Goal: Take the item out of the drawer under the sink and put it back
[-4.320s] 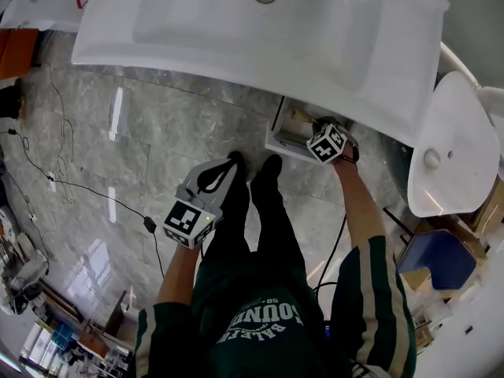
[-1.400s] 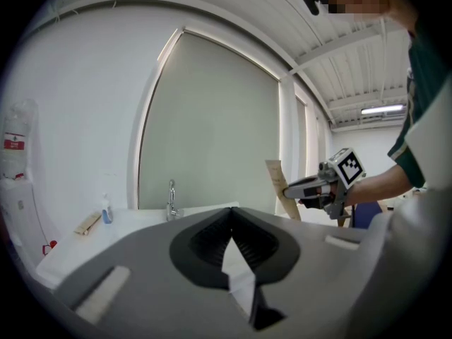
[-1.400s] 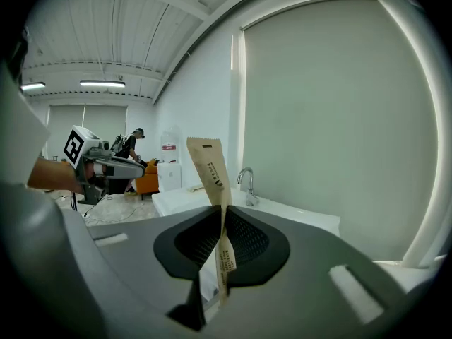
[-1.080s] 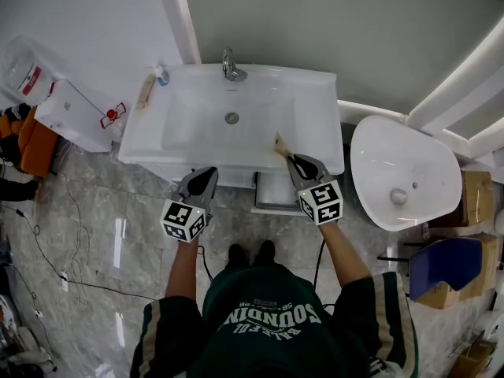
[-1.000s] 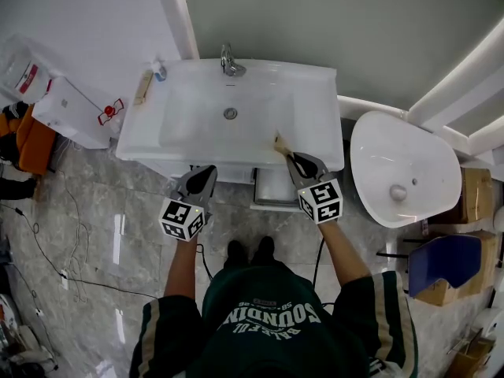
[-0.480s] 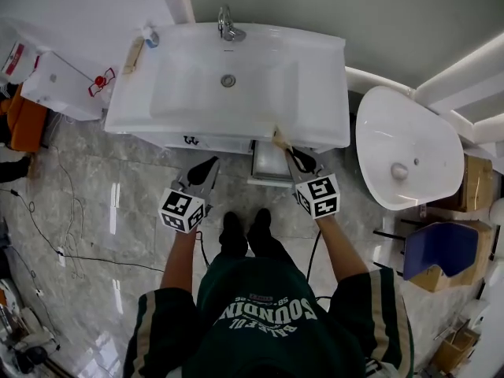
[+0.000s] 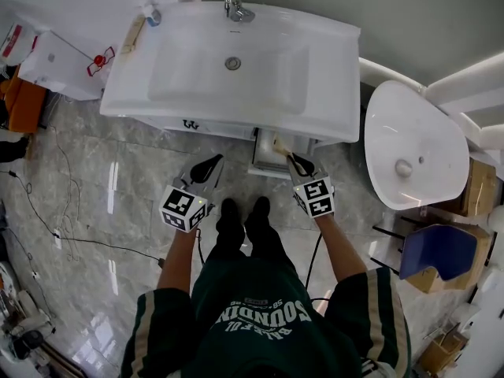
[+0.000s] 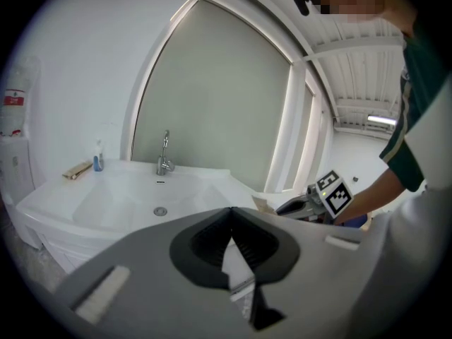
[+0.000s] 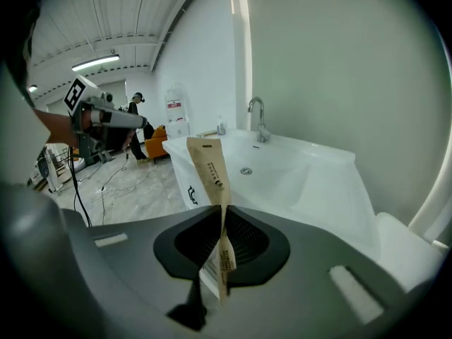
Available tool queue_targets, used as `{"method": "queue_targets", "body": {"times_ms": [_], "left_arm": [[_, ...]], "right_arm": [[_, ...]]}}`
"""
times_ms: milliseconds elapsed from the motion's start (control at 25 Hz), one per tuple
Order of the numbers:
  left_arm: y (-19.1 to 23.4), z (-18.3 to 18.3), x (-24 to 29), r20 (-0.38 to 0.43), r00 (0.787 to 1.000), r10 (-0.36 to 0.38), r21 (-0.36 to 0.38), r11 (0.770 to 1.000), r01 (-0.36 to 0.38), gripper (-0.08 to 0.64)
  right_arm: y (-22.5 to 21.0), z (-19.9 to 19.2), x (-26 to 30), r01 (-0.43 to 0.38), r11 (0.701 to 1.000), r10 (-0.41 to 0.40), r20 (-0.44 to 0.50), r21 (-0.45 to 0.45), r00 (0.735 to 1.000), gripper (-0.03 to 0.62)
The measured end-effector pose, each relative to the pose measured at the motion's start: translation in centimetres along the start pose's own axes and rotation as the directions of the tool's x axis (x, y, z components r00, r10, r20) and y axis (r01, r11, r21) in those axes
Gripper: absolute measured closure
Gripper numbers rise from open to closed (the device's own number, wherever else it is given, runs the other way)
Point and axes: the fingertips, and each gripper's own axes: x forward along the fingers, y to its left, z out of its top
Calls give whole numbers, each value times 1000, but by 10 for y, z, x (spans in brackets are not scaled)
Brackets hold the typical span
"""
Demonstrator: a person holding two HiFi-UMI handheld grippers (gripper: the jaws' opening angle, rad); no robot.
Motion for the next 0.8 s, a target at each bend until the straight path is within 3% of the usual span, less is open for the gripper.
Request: {"method": "queue_targets", "body": {"times_ms": [320, 800], "left_arm": [[-4, -27, 9, -23, 1000, 16, -17, 1000, -16, 511], [18, -74, 13, -71, 995, 68, -61, 995, -73, 511]], "right_arm": [[-3, -74, 62, -58, 998, 55, -155, -17, 986, 561], [-30, -160, 150, -56, 998, 51, -340, -5, 939, 561]]}}
